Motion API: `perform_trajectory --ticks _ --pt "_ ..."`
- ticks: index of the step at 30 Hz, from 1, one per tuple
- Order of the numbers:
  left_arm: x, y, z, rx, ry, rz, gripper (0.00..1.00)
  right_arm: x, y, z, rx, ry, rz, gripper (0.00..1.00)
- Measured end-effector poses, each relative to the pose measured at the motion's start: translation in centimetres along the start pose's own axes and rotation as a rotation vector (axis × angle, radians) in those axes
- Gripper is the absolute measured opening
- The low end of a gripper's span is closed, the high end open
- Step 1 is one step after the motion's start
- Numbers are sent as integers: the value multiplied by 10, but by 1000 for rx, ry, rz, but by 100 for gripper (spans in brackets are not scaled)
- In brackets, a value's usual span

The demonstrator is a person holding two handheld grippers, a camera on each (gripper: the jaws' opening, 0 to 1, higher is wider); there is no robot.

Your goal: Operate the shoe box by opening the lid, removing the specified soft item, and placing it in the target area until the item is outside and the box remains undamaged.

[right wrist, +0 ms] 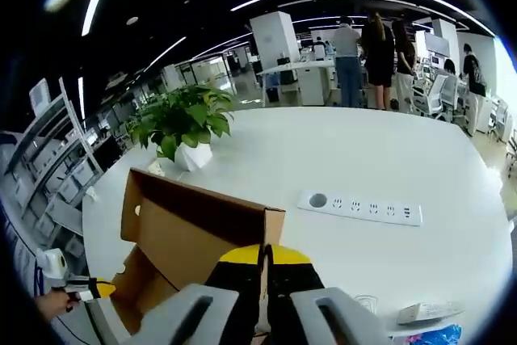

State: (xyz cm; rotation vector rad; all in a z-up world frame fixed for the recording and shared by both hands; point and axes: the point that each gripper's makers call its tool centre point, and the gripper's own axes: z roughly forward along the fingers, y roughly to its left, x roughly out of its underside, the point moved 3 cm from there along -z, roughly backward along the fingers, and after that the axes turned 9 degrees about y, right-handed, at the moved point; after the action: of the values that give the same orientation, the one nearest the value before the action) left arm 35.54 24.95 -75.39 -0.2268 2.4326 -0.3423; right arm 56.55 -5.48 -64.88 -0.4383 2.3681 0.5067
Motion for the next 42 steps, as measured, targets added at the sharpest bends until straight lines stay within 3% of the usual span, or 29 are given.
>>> perform_trajectory --ticks 42 --pt "3 -1 -3 25 11 55 2 26 22 -41 -23 -77 -64 0"
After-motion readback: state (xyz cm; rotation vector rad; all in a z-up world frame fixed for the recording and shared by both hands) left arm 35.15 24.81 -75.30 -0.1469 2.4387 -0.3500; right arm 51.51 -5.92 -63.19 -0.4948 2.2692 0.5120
